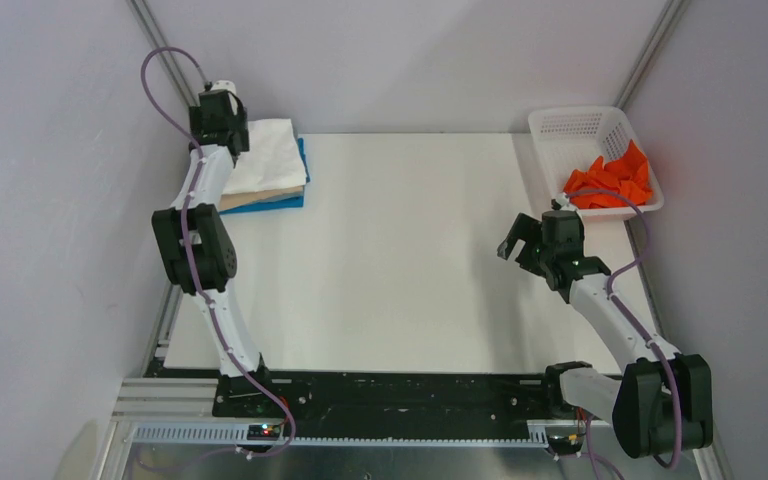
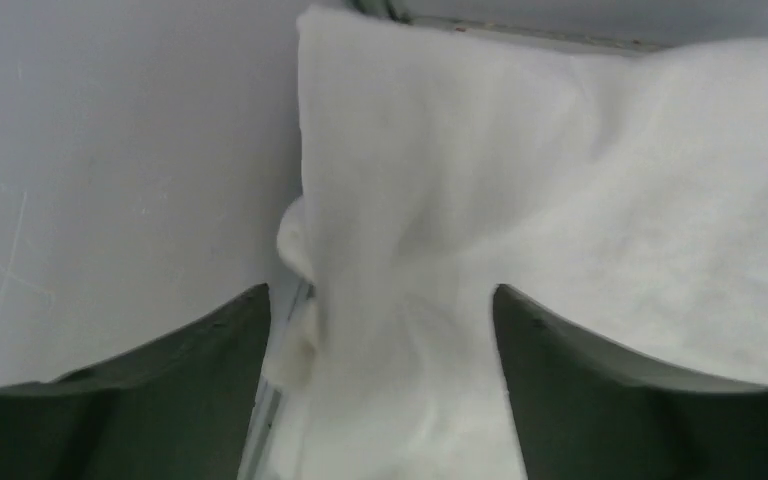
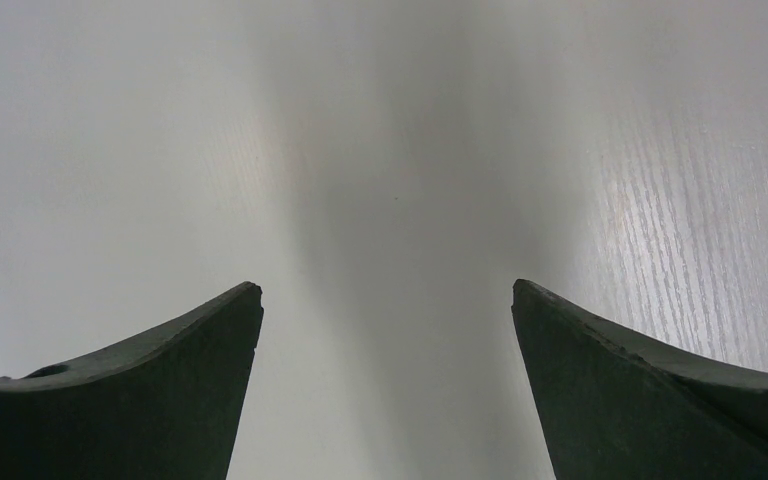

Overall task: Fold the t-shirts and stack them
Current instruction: Put the neatly folded tshirt into the corner of the board with the left arm, then reset both arms

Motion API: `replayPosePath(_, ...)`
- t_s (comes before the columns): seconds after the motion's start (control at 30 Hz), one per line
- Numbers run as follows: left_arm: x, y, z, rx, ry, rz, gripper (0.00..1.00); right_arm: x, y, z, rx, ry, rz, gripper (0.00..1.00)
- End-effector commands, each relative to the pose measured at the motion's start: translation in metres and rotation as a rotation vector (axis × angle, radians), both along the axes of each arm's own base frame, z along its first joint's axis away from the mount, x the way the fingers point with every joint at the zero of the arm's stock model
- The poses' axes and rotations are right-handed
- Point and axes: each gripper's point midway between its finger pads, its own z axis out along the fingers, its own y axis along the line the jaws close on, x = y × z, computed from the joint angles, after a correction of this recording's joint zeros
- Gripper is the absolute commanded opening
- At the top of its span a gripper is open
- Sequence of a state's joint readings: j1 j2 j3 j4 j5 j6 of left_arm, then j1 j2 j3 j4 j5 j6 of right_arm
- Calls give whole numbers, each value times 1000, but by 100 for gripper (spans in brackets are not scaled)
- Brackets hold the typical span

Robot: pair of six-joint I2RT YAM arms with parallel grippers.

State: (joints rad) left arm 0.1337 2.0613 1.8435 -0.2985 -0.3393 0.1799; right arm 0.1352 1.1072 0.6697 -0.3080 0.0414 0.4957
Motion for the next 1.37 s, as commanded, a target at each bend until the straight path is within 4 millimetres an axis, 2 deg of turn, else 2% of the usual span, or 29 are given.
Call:
replayPosePath(0.0,-5,24,4,48,-31,119,97,11,-1,7,3,-30,-15,99)
replayPosePath(0.1,-8,30,20,44,-85,185,99,11,0,7,10,-32,-12,100)
replayPosePath(0.2,-10,24,34,-6,-140,185,100,11,-1,11,8,-43,-18,99)
replayPosePath(0.33,-14,-4,58,-123,-230,124,100,5,-7,22,0,-68,-46,99)
replayPosePath(0.37,-18,-13,74,-170,-278,106,100,4,-9,25,-6,-77,-59,99)
replayPosePath(0.4,-21,-26,73,-196,-280,86,100,0,-11,32,-6,-94,-66,99)
replayPosePath(0.43,-29,-38,94,-243,-338,75,100,-3,-14,35,-11,-99,-75,100)
replayPosePath(0.47,-35,-57,85,-269,-328,54,100,-9,-15,41,-9,-115,-80,100)
replayPosePath(0.5,-48,-70,111,-305,-399,40,100,-12,-16,42,-7,-119,-84,100)
replayPosePath(0.53,-54,-96,94,-323,-397,4,100,-17,-16,48,0,-139,-85,100)
replayPosePath(0.57,-73,-110,120,-350,-477,-19,100,-22,-16,51,8,-157,-81,100)
replayPosePath(0.6,-93,-135,122,-370,-517,-54,100,-26,-14,50,15,-154,-72,99)
replayPosePath(0.63,-104,-146,120,-412,-538,-51,100,-31,-14,52,22,-170,-69,99)
replayPosePath(0.67,-126,-167,112,-463,-546,-68,100,-36,-13,50,33,-165,-71,99)
replayPosePath(0.7,-142,-191,82,-486,-487,-105,100,-42,-13,48,40,-169,-69,99)
replayPosePath(0.73,-159,-197,88,-510,-519,-109,100,-45,-12,47,50,-172,-67,99)
replayPosePath(0.77,-177,-222,59,-511,-456,-153,100,-51,-12,45,54,-176,-69,99)
replayPosePath(0.8,-194,-222,63,-509,-489,-136,100,-54,-13,43,56,-178,-70,99)
replayPosePath(0.83,-214,-242,31,-498,-422,-179,100,-61,-13,37,54,-173,-70,99)
replayPosePath(0.87,-228,-242,32,-507,-448,-173,100,-63,-16,34,48,-169,-83,99)
replayPosePath(0.9,-247,-253,0,-491,-389,-206,100,-68,-18,30,48,-164,-97,99)
replayPosePath(0.93,-259,-256,-2,-534,-403,-216,100,-71,-20,25,44,-158,-109,99)
replayPosePath(0.97,-275,-261,-29,-532,-347,-241,100,-72,-20,28,51,-177,-111,99)
replayPosePath(1.0,-284,-261,-28,-603,-368,-229,100,-74,-19,29,59,-192,-107,100)
replayPosePath(1.03,-296,-260,-50,-608,-314,-236,100,-74,-18,30,67,-204,-106,99)
replayPosePath(1.07,-302,-260,-44,-659,-342,-244,100,-75,-17,30,76,-218,-102,99)
replayPosePath(1.1,-309,-258,-54,-660,-322,-250,100,-74,-17,31,84,-232,-105,99)
replayPosePath(1.13,-313,-254,-46,-685,-354,-253,100,-75,-18,27,84,-236,-116,99)
replayPosePath(1.33,-335,-220,-51,-637,-390,-202,100,-79,-22,17,84,-231,-138,100)
